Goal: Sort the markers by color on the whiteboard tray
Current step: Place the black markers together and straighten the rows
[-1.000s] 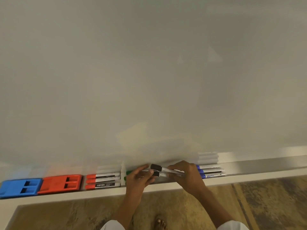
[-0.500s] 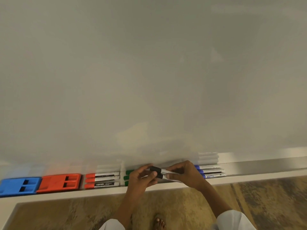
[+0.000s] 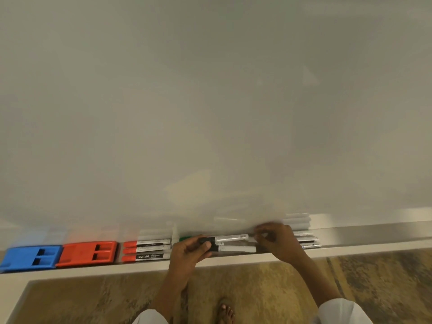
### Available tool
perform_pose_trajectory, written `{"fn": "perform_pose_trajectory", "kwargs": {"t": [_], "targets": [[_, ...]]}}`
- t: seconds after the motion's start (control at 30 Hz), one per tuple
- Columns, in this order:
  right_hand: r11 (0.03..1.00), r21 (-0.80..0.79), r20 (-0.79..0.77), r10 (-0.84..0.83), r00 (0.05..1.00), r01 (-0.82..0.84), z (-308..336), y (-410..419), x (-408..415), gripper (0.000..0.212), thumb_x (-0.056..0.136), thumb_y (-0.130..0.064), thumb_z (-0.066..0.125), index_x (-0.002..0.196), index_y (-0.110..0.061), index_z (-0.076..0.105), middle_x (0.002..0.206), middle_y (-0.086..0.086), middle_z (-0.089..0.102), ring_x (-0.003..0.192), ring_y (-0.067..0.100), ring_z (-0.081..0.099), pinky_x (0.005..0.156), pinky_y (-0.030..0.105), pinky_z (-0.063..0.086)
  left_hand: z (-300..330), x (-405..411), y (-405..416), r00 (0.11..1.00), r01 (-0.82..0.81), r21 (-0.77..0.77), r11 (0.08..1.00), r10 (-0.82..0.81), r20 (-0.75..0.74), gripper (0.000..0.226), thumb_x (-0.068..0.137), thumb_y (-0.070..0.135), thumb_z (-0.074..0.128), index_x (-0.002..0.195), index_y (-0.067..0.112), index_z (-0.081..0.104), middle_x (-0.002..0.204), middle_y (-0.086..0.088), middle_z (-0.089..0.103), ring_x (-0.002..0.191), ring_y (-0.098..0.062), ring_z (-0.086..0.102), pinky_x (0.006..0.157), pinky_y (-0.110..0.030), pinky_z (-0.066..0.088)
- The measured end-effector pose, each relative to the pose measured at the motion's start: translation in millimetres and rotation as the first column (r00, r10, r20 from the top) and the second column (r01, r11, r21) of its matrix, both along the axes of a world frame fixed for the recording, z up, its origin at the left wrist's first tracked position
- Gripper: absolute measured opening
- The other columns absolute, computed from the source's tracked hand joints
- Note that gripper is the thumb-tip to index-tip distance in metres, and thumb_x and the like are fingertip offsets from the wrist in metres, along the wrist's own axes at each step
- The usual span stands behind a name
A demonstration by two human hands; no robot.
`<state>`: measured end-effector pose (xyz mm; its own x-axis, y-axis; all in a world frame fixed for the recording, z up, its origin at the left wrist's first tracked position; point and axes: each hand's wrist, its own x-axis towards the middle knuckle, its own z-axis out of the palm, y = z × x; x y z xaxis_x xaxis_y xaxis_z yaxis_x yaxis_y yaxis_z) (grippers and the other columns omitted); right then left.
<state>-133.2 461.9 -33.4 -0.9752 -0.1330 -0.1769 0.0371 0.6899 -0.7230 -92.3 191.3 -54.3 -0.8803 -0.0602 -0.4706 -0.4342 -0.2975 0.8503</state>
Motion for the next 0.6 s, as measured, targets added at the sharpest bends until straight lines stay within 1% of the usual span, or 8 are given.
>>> {"fn": "perform_pose_trajectory", "kwargs": {"t": [0.03, 0.1, 0.17, 0.23, 0.4, 0.5, 0.53, 0.6], "targets": [[0.991, 0.136, -0.025, 0.014, 1.000, -0.011, -2, 1, 2, 0.015, 0.080, -0.022, 0.072, 0.093, -0.027, 0.075, 0.085, -0.009, 0.074, 0.066, 0.000, 0.063, 0.066, 0.014, 0.048, -1, 0, -5, 1.000, -0.008, 0.007, 1.000, 0.008, -0.002, 0.023, 0.080, -0.008, 0.068, 0.101, -0.002, 0.071, 0.093, -0.019, 0.076, 0.088, -0.033, 0.074, 0.071, -0.028, 0.062], [0.938, 0.345, -0.048, 0.046, 0.998, -0.027, -5, -1, 5, 0.022, 0.081, -0.026, 0.067, 0.102, -0.030, 0.072, 0.091, -0.008, 0.073, 0.074, 0.009, 0.065, 0.070, 0.023, 0.053, -3, 1, -13, 1.000, -0.027, 0.019, 0.999, 0.027, 0.001, 0.022, 0.080, -0.008, 0.067, 0.101, -0.003, 0.072, 0.095, -0.022, 0.075, 0.090, -0.035, 0.073, 0.072, -0.028, 0.062], [0.896, 0.442, -0.062, 0.083, 0.995, -0.047, -8, -7, 6, 0.026, 0.081, -0.026, 0.066, 0.106, -0.030, 0.070, 0.095, -0.006, 0.074, 0.083, 0.018, 0.068, 0.074, 0.032, 0.056, -3, 1, -19, 0.999, -0.043, 0.023, 0.999, 0.043, 0.004, 0.022, 0.080, -0.007, 0.067, 0.101, -0.002, 0.072, 0.096, -0.021, 0.075, 0.090, -0.035, 0.073, 0.073, -0.029, 0.062], [0.857, 0.508, -0.049, 0.123, 0.991, -0.081, -12, -16, 6, 0.026, 0.081, -0.025, 0.065, 0.106, -0.029, 0.069, 0.097, -0.004, 0.074, 0.086, 0.021, 0.069, 0.075, 0.034, 0.056, -3, 0, -22, 0.999, -0.049, 0.026, 0.998, 0.048, 0.007, 0.021, 0.081, -0.007, 0.067, 0.101, -0.001, 0.072, 0.096, -0.021, 0.075, 0.090, -0.034, 0.073, 0.074, -0.030, 0.062], [0.829, 0.552, -0.039, 0.136, 0.990, -0.092, -22, -22, 4, 0.022, 0.083, -0.027, 0.065, 0.104, -0.030, 0.069, 0.096, -0.005, 0.074, 0.083, 0.018, 0.069, 0.073, 0.029, 0.054, -1, -1, -22, 0.998, -0.068, 0.040, 0.997, 0.068, 0.017, 0.020, 0.080, -0.006, 0.068, 0.100, -0.004, 0.072, 0.096, -0.023, 0.075, 0.091, -0.035, 0.072, 0.073, -0.029, 0.062], [0.833, 0.546, -0.056, 0.145, 0.988, -0.091, -15, -19, 6, 0.022, 0.081, -0.028, 0.065, 0.102, -0.030, 0.070, 0.097, -0.003, 0.072, 0.085, 0.020, 0.068, 0.072, 0.031, 0.054, 1, -1, -22, 0.998, -0.065, 0.052, 0.997, 0.064, 0.022, 0.018, 0.081, -0.007, 0.067, 0.098, -0.002, 0.072, 0.095, -0.021, 0.075, 0.087, -0.030, 0.074, 0.071, -0.028, 0.062], [0.845, 0.528, -0.066, 0.132, 0.989, -0.078, -11, -16, 8, 0.021, 0.081, -0.029, 0.066, 0.101, -0.031, 0.070, 0.097, -0.003, 0.071, 0.085, 0.020, 0.067, 0.069, 0.030, 0.053, 1, 0, -22, 0.998, -0.065, 0.058, 0.996, 0.064, 0.023, 0.018, 0.081, -0.007, 0.067, 0.097, -0.002, 0.072, 0.094, -0.021, 0.075, 0.085, -0.029, 0.074, 0.070, -0.027, 0.062], [0.874, 0.483, -0.084, 0.101, 0.991, -0.048, -2, -6, 15, 0.019, 0.079, -0.033, 0.068, 0.098, -0.034, 0.071, 0.091, -0.003, 0.067, 0.079, 0.016, 0.064, 0.060, 0.021, 0.046, 3, 1, -24, 0.998, -0.065, 0.075, 0.995, 0.063, 0.022, 0.017, 0.081, -0.007, 0.066, 0.096, -0.001, 0.072, 0.092, -0.021, 0.075, 0.082, -0.028, 0.075, 0.068, -0.026, 0.062]]}}
